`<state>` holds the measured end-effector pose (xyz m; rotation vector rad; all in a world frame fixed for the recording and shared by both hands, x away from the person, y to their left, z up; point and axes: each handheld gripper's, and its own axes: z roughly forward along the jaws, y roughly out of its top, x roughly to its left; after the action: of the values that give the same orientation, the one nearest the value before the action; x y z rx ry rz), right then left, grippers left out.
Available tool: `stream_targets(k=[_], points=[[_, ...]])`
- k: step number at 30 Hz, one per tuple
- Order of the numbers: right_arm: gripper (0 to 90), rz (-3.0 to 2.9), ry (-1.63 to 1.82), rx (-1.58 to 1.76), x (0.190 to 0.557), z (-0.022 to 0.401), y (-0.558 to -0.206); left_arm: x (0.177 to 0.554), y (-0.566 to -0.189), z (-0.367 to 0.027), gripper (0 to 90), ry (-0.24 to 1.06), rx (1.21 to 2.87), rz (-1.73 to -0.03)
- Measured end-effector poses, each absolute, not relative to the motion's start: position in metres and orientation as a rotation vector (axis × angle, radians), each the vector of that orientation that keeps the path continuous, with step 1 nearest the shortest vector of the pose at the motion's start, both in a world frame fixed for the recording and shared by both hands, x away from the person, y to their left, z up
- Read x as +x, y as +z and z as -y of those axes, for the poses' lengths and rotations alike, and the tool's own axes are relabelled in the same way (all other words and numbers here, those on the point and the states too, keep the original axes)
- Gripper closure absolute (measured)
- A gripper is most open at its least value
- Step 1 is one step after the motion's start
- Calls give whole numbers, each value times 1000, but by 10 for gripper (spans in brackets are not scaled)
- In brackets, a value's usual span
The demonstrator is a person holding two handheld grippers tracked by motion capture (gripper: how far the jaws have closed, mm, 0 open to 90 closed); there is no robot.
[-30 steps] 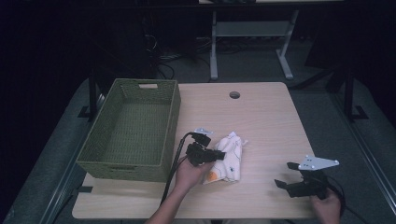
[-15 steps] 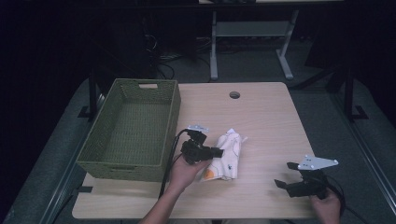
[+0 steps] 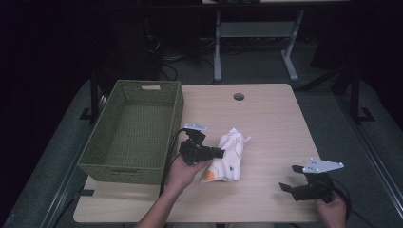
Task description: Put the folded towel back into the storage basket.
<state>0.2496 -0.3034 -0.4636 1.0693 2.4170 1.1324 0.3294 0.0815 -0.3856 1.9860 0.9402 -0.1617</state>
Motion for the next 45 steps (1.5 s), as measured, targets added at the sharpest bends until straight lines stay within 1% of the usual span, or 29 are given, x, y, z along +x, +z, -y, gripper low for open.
stream_targets(k=[22, 45], points=[[136, -2423, 1109, 1065, 250, 302, -465, 332, -365, -103, 827, -192, 1948, -934], [136, -2423, 1107, 1068, 250, 301, -466, 330, -340, -123, 827, -154, 1935, -929]])
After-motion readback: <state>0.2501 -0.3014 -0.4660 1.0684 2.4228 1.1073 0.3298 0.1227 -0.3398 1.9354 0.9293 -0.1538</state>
